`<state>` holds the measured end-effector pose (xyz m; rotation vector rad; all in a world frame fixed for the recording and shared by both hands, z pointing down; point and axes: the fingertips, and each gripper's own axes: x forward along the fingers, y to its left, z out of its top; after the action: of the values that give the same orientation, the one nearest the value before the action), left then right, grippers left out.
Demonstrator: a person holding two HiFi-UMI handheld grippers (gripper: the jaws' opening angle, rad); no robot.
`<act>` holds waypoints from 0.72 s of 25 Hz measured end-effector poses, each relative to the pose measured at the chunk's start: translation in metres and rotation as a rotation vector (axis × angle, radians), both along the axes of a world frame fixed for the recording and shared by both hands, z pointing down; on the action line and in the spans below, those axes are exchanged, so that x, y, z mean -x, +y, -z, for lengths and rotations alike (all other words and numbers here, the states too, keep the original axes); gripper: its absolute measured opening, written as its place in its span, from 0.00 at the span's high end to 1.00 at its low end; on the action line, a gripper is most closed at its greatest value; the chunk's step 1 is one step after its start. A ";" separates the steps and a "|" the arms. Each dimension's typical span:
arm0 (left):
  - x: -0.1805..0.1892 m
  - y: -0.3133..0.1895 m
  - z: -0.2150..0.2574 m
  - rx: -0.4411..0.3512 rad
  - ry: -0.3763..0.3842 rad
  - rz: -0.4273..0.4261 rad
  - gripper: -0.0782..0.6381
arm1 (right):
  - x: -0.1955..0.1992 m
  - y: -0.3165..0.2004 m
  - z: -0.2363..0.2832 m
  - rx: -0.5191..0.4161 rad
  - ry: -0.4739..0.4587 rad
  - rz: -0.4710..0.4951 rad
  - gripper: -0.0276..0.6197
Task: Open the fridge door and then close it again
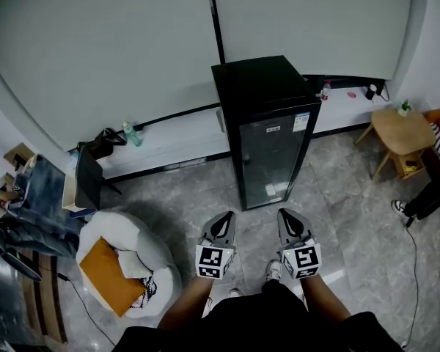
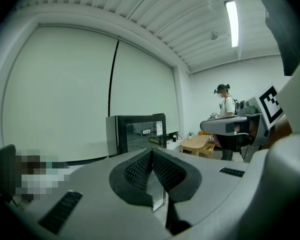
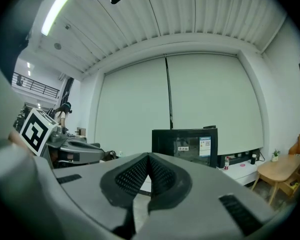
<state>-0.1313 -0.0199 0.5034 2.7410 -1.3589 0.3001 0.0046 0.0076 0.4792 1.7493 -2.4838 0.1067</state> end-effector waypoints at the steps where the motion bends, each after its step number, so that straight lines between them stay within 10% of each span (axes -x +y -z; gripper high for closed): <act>1: -0.004 -0.005 -0.001 0.002 -0.004 0.005 0.86 | -0.004 -0.006 -0.001 0.002 -0.001 0.007 0.94; 18: -0.051 -0.068 -0.015 0.048 -0.039 0.137 0.86 | -0.054 -0.086 -0.011 0.001 -0.004 0.166 0.94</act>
<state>-0.0803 -0.0876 0.5188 2.6012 -1.5188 0.3739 0.0589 -0.0787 0.4897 1.5360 -2.6178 0.0987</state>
